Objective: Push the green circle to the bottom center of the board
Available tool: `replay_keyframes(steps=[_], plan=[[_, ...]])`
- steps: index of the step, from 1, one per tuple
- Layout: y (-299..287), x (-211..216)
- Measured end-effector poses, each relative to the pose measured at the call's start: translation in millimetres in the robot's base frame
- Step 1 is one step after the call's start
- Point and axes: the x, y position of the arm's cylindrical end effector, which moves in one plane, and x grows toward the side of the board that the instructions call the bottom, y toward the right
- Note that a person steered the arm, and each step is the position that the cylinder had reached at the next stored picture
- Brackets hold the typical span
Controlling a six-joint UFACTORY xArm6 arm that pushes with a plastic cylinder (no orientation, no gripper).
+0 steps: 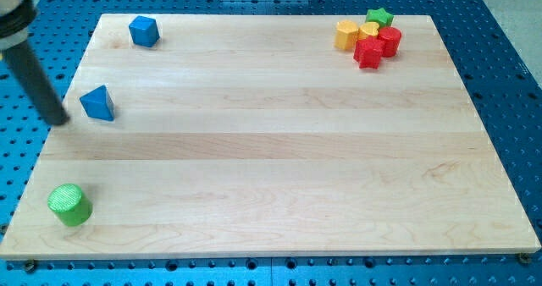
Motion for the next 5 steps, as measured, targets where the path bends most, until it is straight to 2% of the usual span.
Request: replay_keyframes(steps=[1, 2, 3, 4, 5], plan=[[-1, 59], [14, 98], [52, 111], [122, 110], [91, 101]])
